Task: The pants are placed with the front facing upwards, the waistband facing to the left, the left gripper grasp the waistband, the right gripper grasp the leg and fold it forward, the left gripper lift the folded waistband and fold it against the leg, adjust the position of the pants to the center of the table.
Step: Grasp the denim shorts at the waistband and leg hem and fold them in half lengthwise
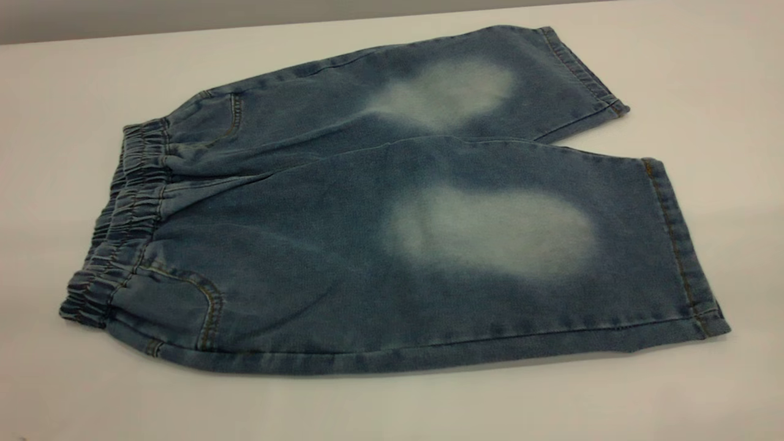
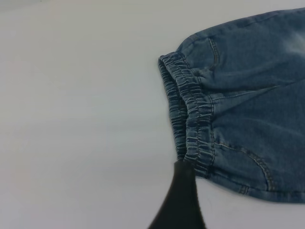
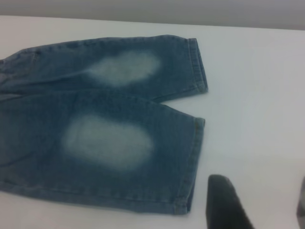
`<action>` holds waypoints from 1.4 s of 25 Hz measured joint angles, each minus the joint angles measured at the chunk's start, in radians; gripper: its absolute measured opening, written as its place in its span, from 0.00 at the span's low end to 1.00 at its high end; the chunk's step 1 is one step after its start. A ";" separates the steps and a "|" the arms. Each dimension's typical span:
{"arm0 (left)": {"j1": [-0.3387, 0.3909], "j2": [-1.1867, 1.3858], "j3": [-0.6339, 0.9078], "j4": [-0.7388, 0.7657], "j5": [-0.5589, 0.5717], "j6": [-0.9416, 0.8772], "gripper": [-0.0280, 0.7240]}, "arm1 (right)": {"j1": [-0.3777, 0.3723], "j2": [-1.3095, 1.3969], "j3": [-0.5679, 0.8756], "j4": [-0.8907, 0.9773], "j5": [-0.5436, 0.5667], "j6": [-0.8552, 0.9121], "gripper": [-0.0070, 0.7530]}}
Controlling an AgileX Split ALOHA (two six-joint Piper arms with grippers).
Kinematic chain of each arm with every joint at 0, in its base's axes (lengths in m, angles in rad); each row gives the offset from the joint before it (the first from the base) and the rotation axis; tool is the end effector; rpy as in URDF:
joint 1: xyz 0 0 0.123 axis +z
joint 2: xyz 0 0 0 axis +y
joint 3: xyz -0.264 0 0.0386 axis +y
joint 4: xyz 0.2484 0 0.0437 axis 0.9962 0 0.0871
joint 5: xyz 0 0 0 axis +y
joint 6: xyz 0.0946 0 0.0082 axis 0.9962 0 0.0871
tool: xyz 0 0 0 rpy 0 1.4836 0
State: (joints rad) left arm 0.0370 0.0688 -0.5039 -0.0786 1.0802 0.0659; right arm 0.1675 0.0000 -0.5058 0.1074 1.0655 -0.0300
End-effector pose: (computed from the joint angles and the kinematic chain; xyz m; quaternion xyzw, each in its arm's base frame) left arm 0.0267 -0.0056 0.2739 0.0132 0.8737 -0.0143 0.4861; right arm 0.0147 0.0115 0.2773 -0.0863 0.8474 0.0893 0.5163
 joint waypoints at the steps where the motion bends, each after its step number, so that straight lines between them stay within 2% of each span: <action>1: 0.000 0.000 0.000 0.000 0.000 0.000 0.80 | 0.000 0.000 0.000 0.000 0.000 0.000 0.37; 19: 0.000 0.001 -0.004 0.001 0.000 0.003 0.80 | 0.000 0.000 0.000 0.053 -0.001 0.003 0.37; 22: 0.000 0.035 -0.032 0.001 -0.047 -0.010 0.79 | 0.000 0.000 -0.001 0.079 -0.029 0.030 0.37; 24: 0.000 0.086 -0.053 0.001 -0.085 -0.043 0.77 | 0.000 0.008 -0.010 0.101 -0.033 0.072 0.37; 28: 0.000 0.258 -0.109 0.001 -0.117 -0.049 0.73 | 0.000 0.122 -0.011 0.170 -0.126 0.138 0.37; 32: 0.000 0.490 -0.192 -0.001 -0.134 -0.006 0.73 | 0.000 0.303 -0.011 0.230 -0.226 0.097 0.37; 35: 0.000 0.673 -0.228 -0.001 -0.142 0.023 0.73 | 0.000 0.446 -0.010 0.228 -0.241 0.055 0.37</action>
State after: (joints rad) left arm 0.0370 0.7416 -0.7320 -0.0797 0.9378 0.0884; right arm 0.1675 0.4461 -0.5160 0.3358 0.8250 0.0255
